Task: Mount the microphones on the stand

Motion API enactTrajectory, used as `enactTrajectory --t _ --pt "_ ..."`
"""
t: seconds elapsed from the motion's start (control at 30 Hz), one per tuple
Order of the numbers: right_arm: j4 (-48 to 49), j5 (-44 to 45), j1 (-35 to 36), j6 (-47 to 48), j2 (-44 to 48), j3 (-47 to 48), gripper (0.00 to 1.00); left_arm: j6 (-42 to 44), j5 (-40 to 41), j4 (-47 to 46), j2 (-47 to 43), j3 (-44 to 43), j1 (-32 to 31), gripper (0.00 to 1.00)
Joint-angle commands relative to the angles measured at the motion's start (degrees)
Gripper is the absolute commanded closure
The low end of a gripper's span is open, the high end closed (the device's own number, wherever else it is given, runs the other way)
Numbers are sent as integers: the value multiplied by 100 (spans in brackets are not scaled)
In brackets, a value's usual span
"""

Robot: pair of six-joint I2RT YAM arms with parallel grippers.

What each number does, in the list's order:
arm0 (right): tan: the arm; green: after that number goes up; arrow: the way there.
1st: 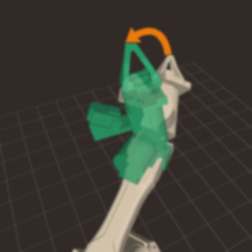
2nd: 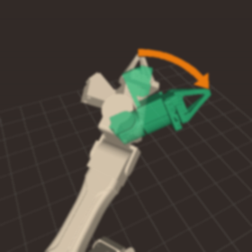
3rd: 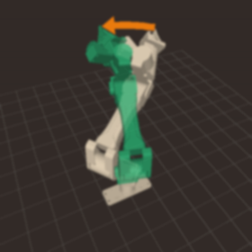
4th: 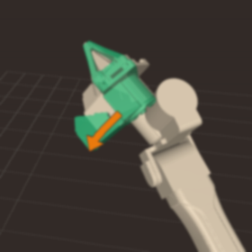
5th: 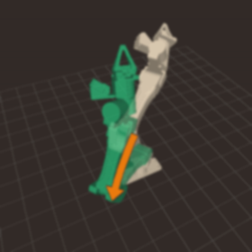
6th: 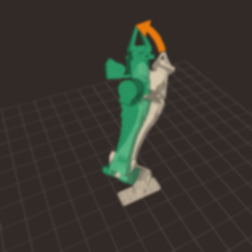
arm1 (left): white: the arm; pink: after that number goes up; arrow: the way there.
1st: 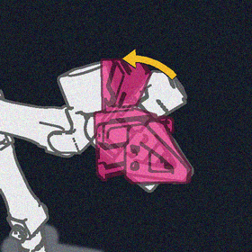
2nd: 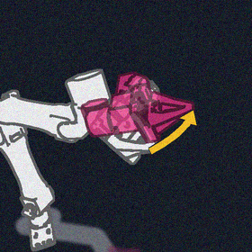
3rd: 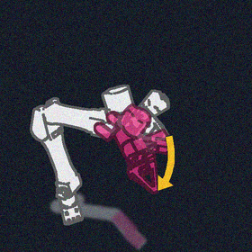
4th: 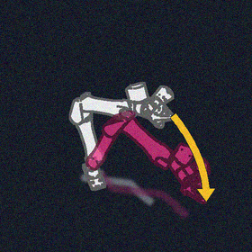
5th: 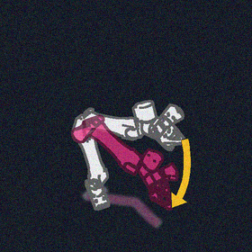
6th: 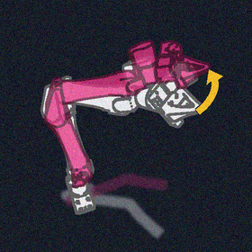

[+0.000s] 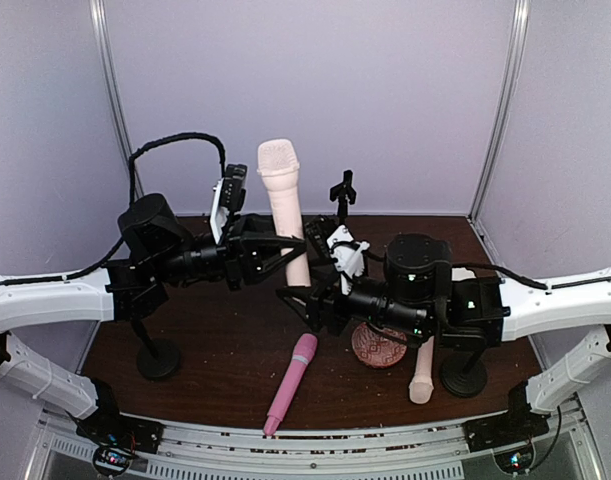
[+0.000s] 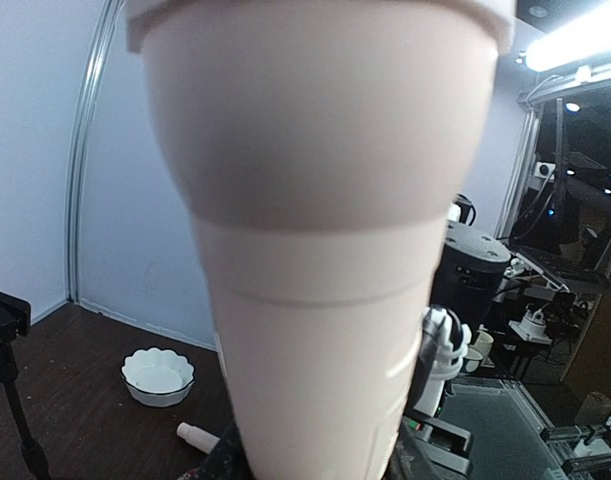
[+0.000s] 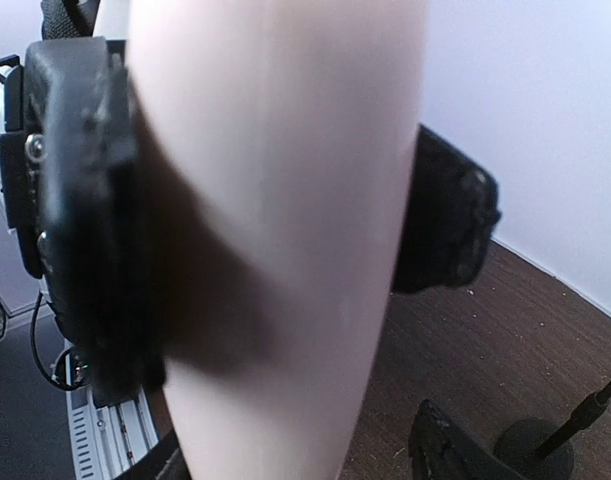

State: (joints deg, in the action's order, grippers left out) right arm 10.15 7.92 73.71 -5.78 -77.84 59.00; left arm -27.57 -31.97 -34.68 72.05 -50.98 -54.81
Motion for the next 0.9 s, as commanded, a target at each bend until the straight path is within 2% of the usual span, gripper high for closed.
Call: enactTrajectory --t 0.0,0.13,0.27,0.33,0.43,0.5,0.67,0.77,0.87 --pt "208 371 67 106 180 145 35 -49 -11 -282 28 -13 31 100" --pt "208 443 104 171 212 120 41 -38 115 -201 2 -8 31 100" --pt "198 402 123 165 196 96 54 -18 202 -64 2 -38 31 100" --pt "271 334 134 165 220 51 64 31 253 111 8 -91 39 98" --pt "320 339 122 176 280 -12 77 200 399 629 19 -286 40 60" --pt "264 419 102 247 411 -67 81 398 593 1002 -1 -394 40 47" --pt "-30 725 -112 419 1063 -414 87 960 1175 1384 -103 -379 40 32" --pt "-163 801 -364 304 1671 -902 93 1263 1479 1584 -31 -400 40 31" --pt "-268 1149 -483 279 2335 -1407 98 1527 2170 2050 203 -572 40 31"
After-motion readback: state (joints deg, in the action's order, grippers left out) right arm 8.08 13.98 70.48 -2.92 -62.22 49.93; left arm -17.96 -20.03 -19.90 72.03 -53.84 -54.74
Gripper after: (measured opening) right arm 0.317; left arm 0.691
